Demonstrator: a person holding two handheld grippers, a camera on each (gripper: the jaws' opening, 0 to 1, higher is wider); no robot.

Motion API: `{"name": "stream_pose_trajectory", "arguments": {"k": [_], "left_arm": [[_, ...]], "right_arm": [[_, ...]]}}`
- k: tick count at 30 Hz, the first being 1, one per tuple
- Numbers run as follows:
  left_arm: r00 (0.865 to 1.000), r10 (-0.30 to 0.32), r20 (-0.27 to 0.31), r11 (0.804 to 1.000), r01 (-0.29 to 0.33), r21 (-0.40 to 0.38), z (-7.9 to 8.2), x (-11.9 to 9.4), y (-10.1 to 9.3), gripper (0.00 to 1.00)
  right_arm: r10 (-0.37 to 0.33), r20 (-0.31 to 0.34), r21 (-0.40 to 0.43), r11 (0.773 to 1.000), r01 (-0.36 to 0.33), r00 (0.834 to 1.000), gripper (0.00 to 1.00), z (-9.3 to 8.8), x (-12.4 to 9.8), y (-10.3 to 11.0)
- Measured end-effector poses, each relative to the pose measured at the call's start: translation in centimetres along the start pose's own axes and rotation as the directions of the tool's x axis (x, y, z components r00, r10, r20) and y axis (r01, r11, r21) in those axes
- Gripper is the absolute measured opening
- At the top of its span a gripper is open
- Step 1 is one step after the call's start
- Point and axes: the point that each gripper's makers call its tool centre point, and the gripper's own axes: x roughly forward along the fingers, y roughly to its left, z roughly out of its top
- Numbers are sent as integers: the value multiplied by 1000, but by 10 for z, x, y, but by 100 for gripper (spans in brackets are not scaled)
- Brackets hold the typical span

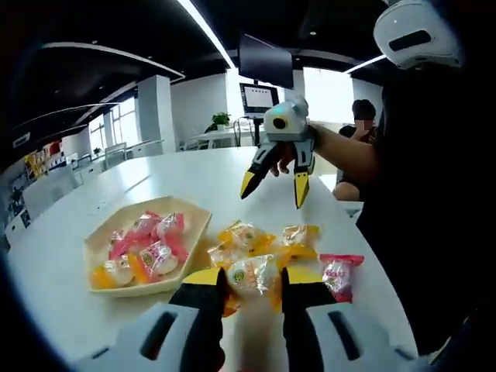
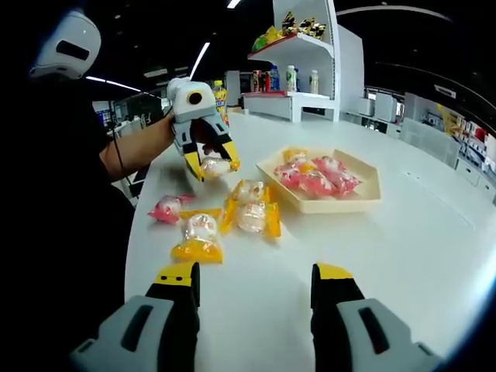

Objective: Pick up the marshmallows scattered on the table and place them into the bowl on the table

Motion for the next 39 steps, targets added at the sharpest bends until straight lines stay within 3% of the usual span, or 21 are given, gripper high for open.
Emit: {"name": "stream_pose_trajectory", "arguments": {"k": [16, 30, 39], "left_arm": [[997, -27, 68, 1000, 25, 17, 20, -4, -8, 28], [995, 9, 99, 1000, -11, 20, 26, -7, -3, 29], [990, 26, 142, 999, -32, 38, 40, -9, 1, 29]], "right_arm": [[-16, 2, 6, 1000, 16, 1000, 56, 0, -3, -5], [-12, 0, 7, 1000, 12, 1000, 56, -2, -1, -3], [-14, 3, 8, 1000, 14, 1000, 56, 0, -1, -3]]}}
